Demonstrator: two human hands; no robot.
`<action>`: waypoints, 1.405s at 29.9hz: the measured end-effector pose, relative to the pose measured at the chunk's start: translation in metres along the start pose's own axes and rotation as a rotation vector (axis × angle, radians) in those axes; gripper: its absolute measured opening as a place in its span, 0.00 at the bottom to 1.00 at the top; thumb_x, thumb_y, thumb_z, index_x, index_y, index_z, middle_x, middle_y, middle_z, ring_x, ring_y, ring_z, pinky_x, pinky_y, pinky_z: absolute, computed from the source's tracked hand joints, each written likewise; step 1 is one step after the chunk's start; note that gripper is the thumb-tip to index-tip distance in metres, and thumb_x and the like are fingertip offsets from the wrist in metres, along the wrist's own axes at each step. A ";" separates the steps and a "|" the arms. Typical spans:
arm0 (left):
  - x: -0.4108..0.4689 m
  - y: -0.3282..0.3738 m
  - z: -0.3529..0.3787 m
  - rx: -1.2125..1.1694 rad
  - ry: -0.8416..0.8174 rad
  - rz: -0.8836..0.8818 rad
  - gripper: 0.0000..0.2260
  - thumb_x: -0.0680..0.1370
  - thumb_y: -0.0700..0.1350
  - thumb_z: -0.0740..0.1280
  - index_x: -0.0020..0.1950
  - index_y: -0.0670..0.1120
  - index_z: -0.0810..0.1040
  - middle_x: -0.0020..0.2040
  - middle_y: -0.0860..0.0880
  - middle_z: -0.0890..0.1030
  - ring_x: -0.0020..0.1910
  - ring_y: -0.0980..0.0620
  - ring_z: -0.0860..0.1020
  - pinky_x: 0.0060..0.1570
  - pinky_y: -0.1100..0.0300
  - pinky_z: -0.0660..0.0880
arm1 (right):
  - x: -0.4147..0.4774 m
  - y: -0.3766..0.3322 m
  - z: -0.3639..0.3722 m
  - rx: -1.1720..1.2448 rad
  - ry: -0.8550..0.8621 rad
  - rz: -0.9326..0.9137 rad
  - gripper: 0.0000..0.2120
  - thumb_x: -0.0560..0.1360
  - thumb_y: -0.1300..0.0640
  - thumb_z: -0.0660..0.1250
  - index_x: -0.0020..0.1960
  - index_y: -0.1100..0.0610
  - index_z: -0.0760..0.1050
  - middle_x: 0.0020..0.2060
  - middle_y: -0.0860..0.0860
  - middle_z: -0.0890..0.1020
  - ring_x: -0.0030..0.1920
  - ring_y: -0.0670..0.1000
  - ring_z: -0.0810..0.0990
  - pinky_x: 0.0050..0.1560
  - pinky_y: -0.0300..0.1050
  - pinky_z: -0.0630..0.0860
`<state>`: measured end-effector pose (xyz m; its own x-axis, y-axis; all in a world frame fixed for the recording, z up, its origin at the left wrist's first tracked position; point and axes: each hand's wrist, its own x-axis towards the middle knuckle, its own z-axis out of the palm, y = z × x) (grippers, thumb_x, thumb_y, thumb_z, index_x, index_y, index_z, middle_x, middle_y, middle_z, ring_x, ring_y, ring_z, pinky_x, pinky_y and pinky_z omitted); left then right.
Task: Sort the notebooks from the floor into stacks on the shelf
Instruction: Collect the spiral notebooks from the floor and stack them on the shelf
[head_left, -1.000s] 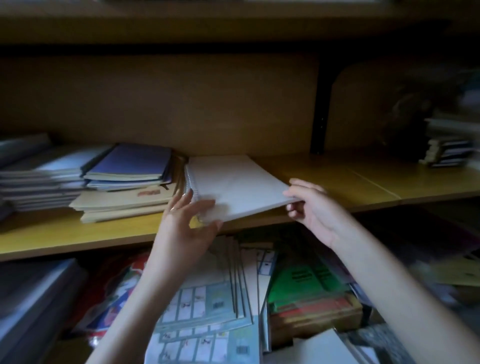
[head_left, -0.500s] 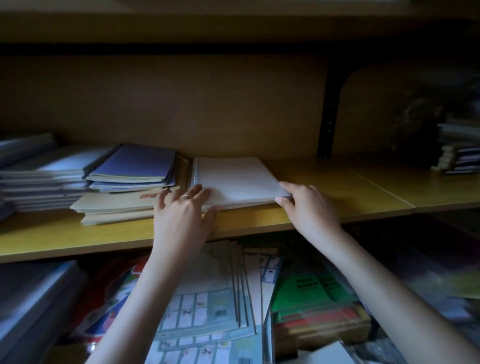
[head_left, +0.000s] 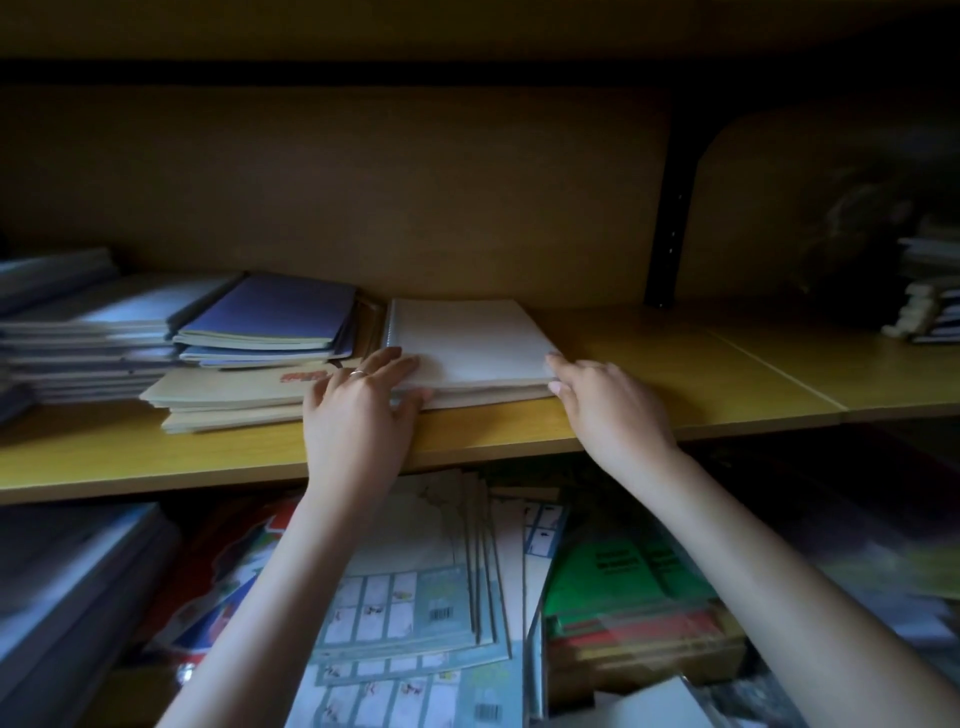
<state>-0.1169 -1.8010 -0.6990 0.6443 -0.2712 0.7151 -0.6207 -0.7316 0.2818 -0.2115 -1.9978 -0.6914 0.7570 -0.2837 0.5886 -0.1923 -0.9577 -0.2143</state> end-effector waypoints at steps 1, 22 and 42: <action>0.001 0.000 0.000 -0.002 -0.006 -0.008 0.15 0.76 0.52 0.67 0.63 0.53 0.78 0.66 0.53 0.75 0.62 0.44 0.74 0.62 0.50 0.65 | 0.002 0.001 0.001 -0.018 -0.018 -0.014 0.19 0.82 0.56 0.54 0.72 0.52 0.65 0.60 0.52 0.78 0.57 0.53 0.77 0.44 0.43 0.71; -0.127 0.058 0.012 -0.217 -0.049 0.767 0.09 0.73 0.40 0.62 0.47 0.43 0.81 0.53 0.45 0.81 0.50 0.44 0.76 0.57 0.50 0.70 | -0.165 0.039 0.000 0.128 0.052 -0.352 0.10 0.68 0.68 0.58 0.43 0.61 0.77 0.43 0.55 0.78 0.43 0.56 0.75 0.42 0.48 0.71; -0.303 0.061 0.074 -0.751 -1.424 -0.515 0.31 0.75 0.35 0.67 0.73 0.47 0.56 0.68 0.43 0.62 0.53 0.49 0.75 0.39 0.67 0.74 | -0.353 0.119 0.039 -0.019 -0.797 0.832 0.44 0.60 0.34 0.73 0.65 0.61 0.67 0.63 0.62 0.70 0.63 0.61 0.71 0.60 0.51 0.71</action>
<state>-0.3171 -1.8098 -0.9460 0.4350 -0.7305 -0.5264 -0.0229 -0.5934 0.8046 -0.4776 -2.0099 -0.9551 0.5697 -0.7228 -0.3912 -0.8217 -0.4908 -0.2897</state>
